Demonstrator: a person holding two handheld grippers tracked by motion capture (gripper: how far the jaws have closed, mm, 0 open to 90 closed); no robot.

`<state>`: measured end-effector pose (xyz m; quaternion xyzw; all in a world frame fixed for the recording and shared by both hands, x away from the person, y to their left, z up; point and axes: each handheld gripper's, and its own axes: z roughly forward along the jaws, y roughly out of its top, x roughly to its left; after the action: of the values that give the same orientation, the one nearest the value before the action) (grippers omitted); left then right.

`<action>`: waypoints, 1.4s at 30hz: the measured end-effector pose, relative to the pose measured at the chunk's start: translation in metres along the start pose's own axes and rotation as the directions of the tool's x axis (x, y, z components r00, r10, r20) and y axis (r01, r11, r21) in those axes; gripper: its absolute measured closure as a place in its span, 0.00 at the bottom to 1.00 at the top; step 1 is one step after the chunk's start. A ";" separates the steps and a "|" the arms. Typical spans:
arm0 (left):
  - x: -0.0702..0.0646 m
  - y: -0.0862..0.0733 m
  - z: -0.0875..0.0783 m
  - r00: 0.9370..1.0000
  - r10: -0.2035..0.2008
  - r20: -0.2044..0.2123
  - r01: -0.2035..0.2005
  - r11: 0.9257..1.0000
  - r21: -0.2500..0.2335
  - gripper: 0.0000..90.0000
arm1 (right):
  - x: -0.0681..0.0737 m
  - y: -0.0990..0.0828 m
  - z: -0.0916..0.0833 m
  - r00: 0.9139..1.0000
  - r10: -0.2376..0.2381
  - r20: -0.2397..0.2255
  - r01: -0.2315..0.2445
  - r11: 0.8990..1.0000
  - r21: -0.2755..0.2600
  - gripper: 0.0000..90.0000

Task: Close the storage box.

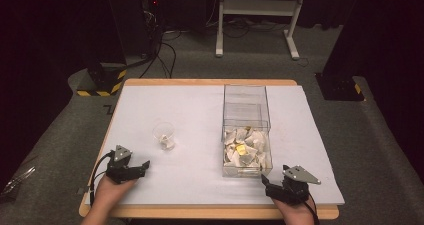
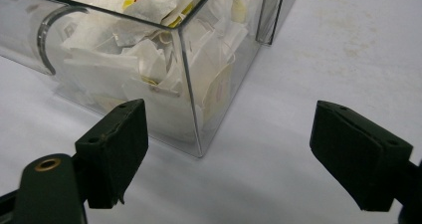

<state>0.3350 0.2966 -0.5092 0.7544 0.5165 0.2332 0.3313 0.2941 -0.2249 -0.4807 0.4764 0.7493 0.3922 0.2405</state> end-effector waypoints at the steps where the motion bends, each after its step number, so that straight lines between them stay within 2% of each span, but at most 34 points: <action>1: 0.000 0.000 0.000 1.000 0.000 0.000 0.000 1.000 0.000 0.21 | 0.001 0.001 0.000 1.000 0.005 0.000 -0.005 1.000 0.001 0.17; 7: 0.000 0.000 0.000 1.000 -0.001 -0.001 0.001 1.000 0.000 0.21 | 0.002 0.003 0.002 1.000 0.014 -0.014 -0.014 1.000 -0.007 0.17; 18: -0.001 0.000 0.000 1.000 -0.001 -0.008 0.001 1.000 -0.001 0.20 | 0.005 0.005 0.006 1.000 0.000 -0.027 0.000 1.000 -0.004 0.16; 21: -0.001 0.000 0.000 1.000 -0.008 -0.019 0.008 1.000 0.003 0.16 | 0.005 0.005 0.006 1.000 0.000 -0.028 0.000 1.000 -0.002 0.16; 31: -0.001 0.000 0.000 0.999 -0.017 -0.028 0.017 1.000 0.007 0.14 | 0.007 0.005 0.008 0.999 -0.005 -0.037 0.005 1.000 0.003 0.16; 42: 0.000 0.000 0.001 0.999 -0.024 -0.039 0.025 1.000 0.011 0.12 | 0.014 0.010 0.014 0.997 -0.037 -0.068 0.036 0.999 -0.018 0.15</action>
<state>0.3350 0.2962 -0.5099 0.7452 0.5334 0.2408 0.3197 0.3034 -0.2055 -0.4805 0.4468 0.7623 0.4102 0.2258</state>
